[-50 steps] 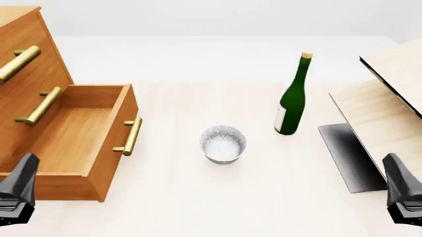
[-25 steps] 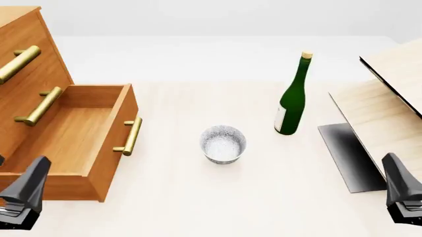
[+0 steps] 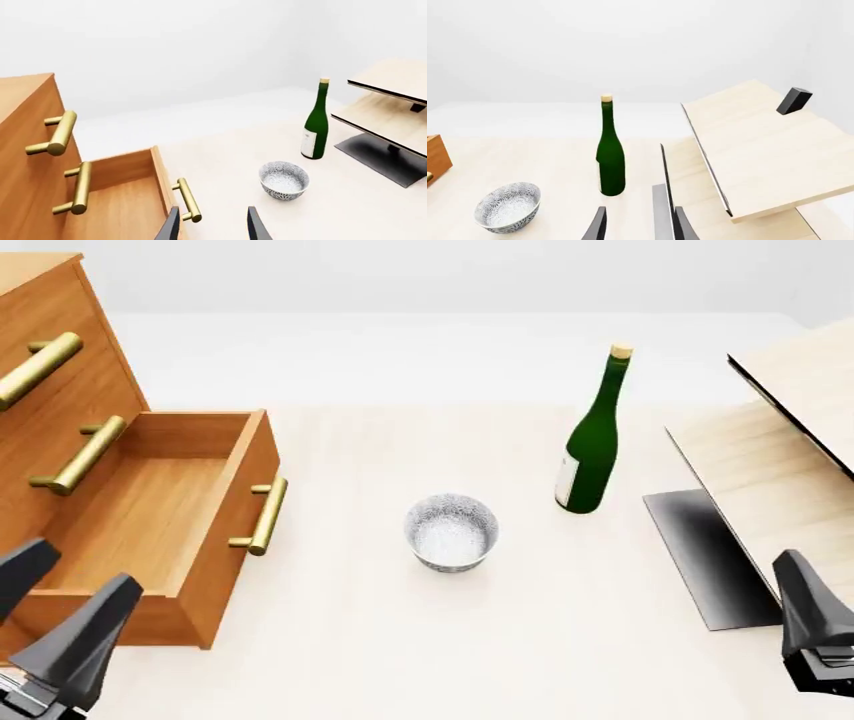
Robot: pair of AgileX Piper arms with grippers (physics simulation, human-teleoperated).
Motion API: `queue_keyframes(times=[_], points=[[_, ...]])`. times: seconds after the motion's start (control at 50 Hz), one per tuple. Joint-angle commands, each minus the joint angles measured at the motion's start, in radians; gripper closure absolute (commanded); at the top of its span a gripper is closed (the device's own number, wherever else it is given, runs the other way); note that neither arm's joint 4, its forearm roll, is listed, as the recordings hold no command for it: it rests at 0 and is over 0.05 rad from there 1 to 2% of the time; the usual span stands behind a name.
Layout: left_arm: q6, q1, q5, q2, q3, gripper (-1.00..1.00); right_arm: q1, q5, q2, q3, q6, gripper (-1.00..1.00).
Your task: Put the bowl in the bottom drawer of the cabinet.
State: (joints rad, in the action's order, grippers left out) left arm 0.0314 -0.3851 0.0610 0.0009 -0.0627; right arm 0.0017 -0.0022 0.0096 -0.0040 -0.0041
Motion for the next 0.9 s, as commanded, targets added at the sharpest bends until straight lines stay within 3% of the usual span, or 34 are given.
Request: queue_keyframes(times=[0.02,0.12,0.18,0.36,0.7,0.9], points=[[0.027,-0.096,0.055,0.000,-0.068,-1.00,0.000,0.000,0.001,0.000,0.000,-1.00],[0.023,-0.133,0.069,0.005,-0.086,-1.00,0.000,0.009,-0.007,-0.001,0.000,-1.00],[0.054,-0.204,0.000,0.120,-0.110,-1.00,0.000,0.008,-0.007,-0.001,0.000,-1.00],[0.099,-0.305,-0.030,0.284,-0.238,-1.00,0.000,0.009,-0.007,-0.001,0.000,-1.00],[0.136,-0.354,-0.074,0.547,-0.401,-1.00,0.000,0.008,-0.007,-0.001,0.000,-1.00],[0.162,-0.351,-0.034,0.653,-0.517,-1.00,0.000,0.009,-0.007,-0.001,0.000,-1.00]])
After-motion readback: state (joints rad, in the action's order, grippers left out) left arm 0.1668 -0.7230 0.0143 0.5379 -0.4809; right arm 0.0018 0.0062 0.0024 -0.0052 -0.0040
